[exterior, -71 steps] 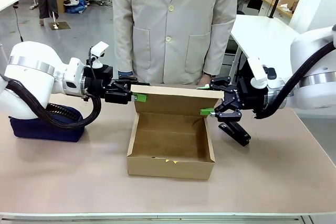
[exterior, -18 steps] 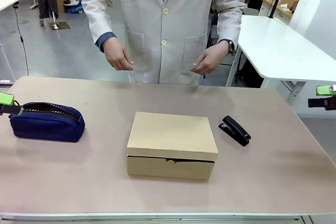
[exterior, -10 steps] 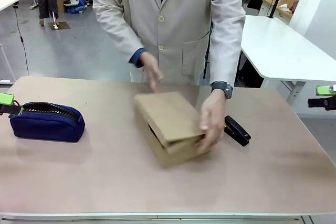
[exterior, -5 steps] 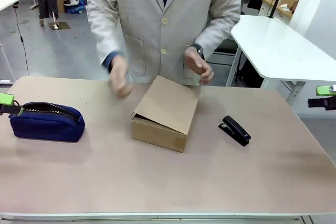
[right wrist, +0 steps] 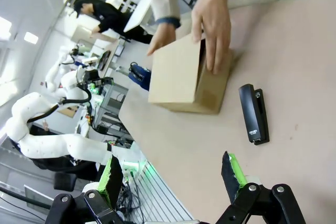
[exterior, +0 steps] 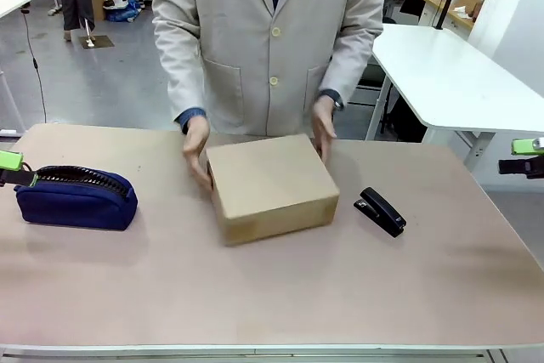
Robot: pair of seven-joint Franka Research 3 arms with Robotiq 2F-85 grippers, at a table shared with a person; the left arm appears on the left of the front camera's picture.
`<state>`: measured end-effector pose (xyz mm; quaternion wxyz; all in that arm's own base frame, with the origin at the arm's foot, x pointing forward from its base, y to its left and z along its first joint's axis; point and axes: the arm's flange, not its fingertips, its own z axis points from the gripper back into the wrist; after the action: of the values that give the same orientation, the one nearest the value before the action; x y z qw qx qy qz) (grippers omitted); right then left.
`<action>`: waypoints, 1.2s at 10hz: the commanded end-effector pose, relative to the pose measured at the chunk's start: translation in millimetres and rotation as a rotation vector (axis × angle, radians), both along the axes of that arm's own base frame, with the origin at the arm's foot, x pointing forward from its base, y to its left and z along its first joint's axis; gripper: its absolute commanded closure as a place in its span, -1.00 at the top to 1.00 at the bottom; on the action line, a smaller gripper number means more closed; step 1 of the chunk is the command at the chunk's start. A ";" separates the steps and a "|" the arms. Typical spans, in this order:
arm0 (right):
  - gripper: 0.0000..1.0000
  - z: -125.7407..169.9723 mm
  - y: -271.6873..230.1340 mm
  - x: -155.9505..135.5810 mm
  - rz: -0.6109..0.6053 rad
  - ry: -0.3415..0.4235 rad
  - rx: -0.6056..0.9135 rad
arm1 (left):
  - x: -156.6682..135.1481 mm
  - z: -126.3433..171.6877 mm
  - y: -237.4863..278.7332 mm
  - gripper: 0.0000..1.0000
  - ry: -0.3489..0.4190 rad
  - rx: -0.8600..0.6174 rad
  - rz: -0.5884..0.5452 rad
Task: Pack the item into the box.
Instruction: Close the Mailer Box.
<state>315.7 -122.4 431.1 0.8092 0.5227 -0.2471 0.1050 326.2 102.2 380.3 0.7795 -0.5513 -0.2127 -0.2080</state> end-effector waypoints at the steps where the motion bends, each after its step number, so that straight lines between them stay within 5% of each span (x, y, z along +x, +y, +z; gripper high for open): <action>1: 1.00 -1.0 -2.0 -0.1 0.000 -0.007 -0.015 | -3.9 3.0 -0.4 1.00 0.005 0.000 0.006; 12: 1.00 -1.0 -2.0 -0.1 0.000 -0.007 -0.015 | -3.9 3.0 -0.4 1.00 0.005 0.000 0.006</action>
<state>315.7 -122.4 431.1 0.8092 0.5227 -0.2471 0.1050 326.2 102.2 380.3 0.7795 -0.5513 -0.2127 -0.2080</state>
